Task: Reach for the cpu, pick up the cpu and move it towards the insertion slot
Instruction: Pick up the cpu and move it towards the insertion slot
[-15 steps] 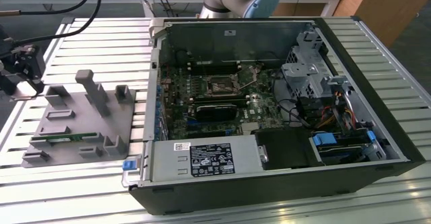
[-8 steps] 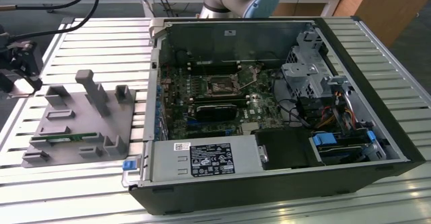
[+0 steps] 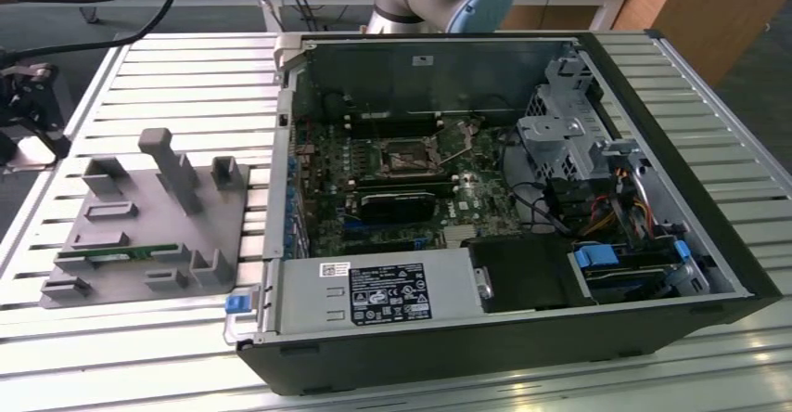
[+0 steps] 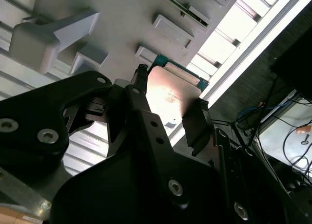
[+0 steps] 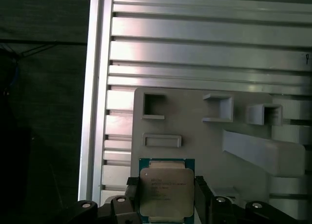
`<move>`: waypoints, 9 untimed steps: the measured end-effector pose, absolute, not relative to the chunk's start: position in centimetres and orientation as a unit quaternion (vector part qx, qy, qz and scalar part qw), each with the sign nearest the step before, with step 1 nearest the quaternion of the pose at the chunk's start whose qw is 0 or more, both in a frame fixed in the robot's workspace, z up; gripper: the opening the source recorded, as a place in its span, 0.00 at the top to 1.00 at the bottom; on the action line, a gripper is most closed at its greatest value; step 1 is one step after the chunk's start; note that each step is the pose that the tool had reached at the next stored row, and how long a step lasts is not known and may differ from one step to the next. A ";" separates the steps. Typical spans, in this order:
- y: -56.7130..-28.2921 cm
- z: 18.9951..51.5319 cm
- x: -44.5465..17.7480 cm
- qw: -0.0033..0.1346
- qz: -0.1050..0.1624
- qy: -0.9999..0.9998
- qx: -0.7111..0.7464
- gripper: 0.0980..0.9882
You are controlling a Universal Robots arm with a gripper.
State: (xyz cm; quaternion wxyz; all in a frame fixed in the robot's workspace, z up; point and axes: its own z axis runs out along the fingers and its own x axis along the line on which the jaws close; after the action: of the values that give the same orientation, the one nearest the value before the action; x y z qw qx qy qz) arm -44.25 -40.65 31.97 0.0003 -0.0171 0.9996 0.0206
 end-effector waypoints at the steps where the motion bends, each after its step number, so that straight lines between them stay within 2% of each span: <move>1: -40.6 32.1 -44.3 0.000 0.021 1.000 -0.017 0.51; 9: -40.6 33.2 -44.3 0.000 0.021 1.000 -0.017 0.51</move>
State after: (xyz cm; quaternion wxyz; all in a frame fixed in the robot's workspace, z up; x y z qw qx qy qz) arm -44.25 -40.63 33.18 0.0003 -0.0171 0.9996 0.0205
